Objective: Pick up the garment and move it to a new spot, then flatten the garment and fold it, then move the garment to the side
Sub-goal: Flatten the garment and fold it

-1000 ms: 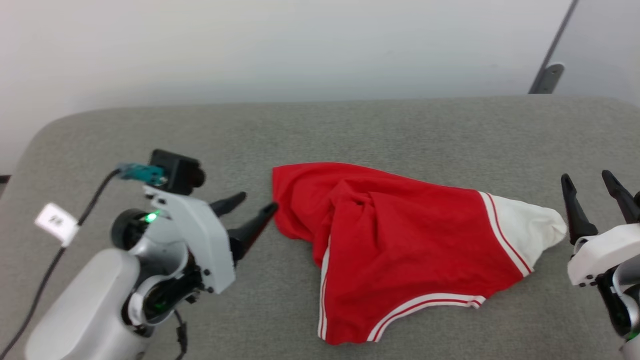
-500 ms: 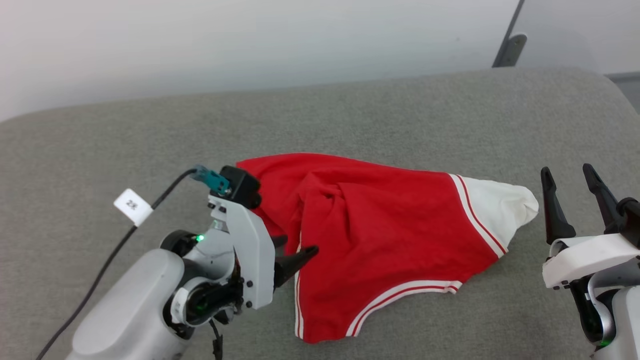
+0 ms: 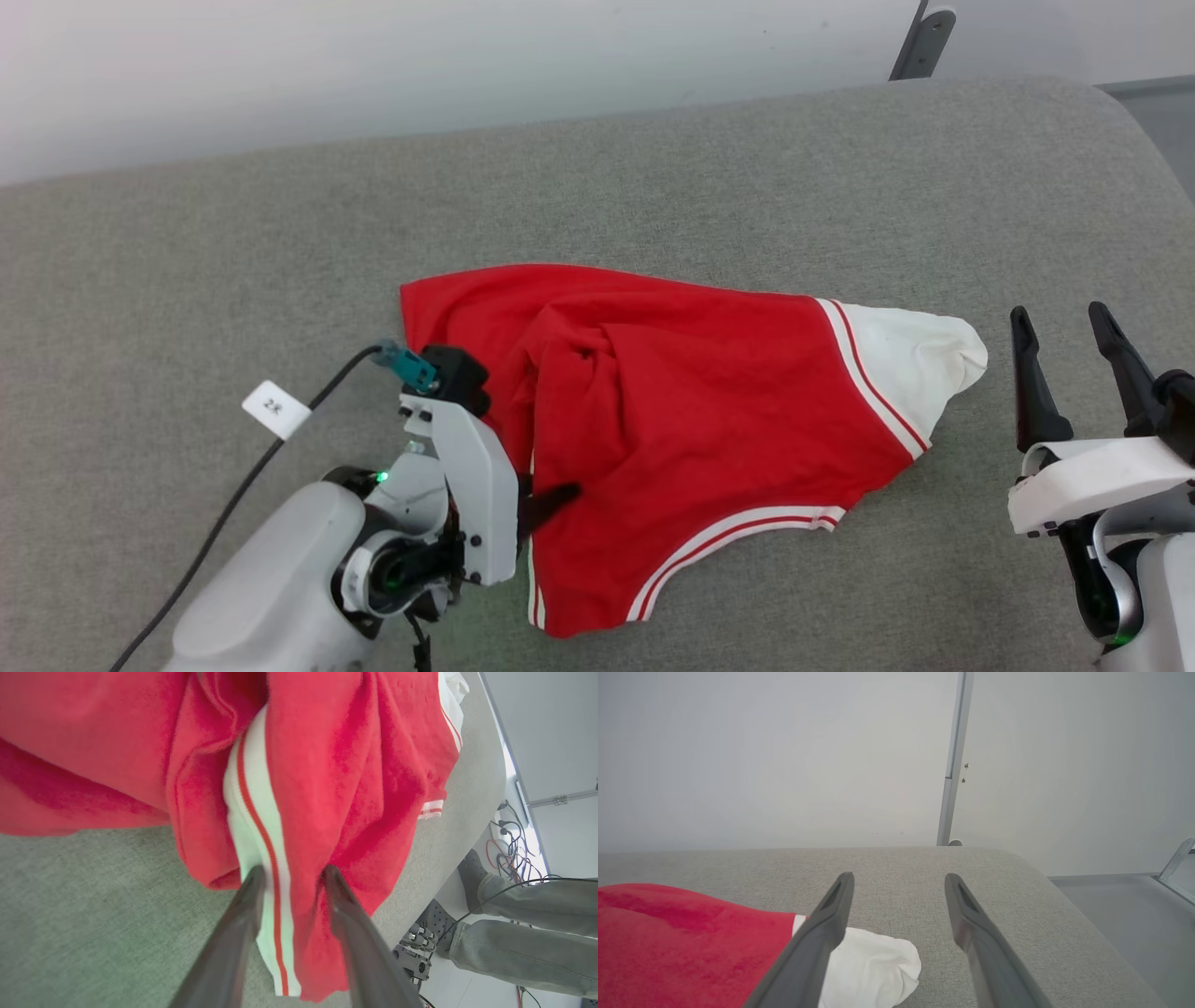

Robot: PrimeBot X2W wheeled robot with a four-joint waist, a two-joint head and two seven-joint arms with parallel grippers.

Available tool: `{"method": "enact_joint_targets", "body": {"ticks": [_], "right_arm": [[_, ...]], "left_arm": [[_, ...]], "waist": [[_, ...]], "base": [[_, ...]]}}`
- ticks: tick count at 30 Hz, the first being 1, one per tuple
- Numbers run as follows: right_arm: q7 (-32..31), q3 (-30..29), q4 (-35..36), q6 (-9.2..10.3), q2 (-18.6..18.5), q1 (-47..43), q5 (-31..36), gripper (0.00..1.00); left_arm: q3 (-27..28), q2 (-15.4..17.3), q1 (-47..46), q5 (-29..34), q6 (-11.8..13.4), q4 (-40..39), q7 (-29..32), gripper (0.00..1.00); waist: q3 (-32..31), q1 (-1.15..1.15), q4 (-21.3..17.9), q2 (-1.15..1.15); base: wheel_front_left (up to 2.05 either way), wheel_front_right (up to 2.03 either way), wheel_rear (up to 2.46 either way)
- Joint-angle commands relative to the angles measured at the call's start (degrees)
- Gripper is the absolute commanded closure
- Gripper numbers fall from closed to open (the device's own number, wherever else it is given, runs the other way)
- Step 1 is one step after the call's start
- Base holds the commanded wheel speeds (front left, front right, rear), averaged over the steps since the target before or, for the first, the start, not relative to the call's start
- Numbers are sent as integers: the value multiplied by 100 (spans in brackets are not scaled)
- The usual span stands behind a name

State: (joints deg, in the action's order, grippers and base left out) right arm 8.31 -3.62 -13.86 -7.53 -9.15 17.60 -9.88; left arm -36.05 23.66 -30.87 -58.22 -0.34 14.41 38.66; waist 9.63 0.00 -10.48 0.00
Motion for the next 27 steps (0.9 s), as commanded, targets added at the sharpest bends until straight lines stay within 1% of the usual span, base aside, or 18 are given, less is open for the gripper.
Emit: {"method": "enact_joint_targets", "body": {"ticks": [1,6,9,13,19,20,21,22,24,27], "right_arm": [[42,-38,-14,8,-1,37,40,0],[78,-67,-17,8,13,29,42,0],[93,-85,-19,8,15,-4,52,0],[94,-113,2,8,21,-62,68,0],[95,-131,4,8,37,-125,90,0],[95,-131,4,8,37,-125,90,0],[92,-125,-14,8,42,-158,81,0],[92,-125,-14,8,42,-158,81,0],[89,-109,-24,8,43,-179,65,0],[82,-90,-35,8,35,-189,56,0]], "left_arm": [[42,-41,-65,-67,-37,80,-44,100],[125,-41,-204,-122,-165,320,-129,100],[193,51,-298,-72,-164,410,-187,100],[331,268,-408,-1,-125,481,-278,100],[581,756,-550,95,-90,576,-359,100],[581,756,-550,95,-90,576,-359,100],[639,883,-586,111,-67,603,-342,100],[639,883,-586,111,-67,603,-342,100],[690,1001,-625,121,-86,623,-347,100],[727,997,-712,69,-137,530,-349,100]], "waist": [[12,0,2,0],[15,0,34,0],[6,0,64,0],[1,0,107,0],[-22,0,150,0],[-22,0,150,0],[-44,0,160,0],[-44,0,160,0],[-64,0,166,0],[-97,0,174,0]], "base": [[0,0,0],[0,0,0],[0,0,0],[0,0,0],[0,0,0],[0,0,0],[0,0,0],[0,0,0],[0,0,0],[0,0,0]]}}
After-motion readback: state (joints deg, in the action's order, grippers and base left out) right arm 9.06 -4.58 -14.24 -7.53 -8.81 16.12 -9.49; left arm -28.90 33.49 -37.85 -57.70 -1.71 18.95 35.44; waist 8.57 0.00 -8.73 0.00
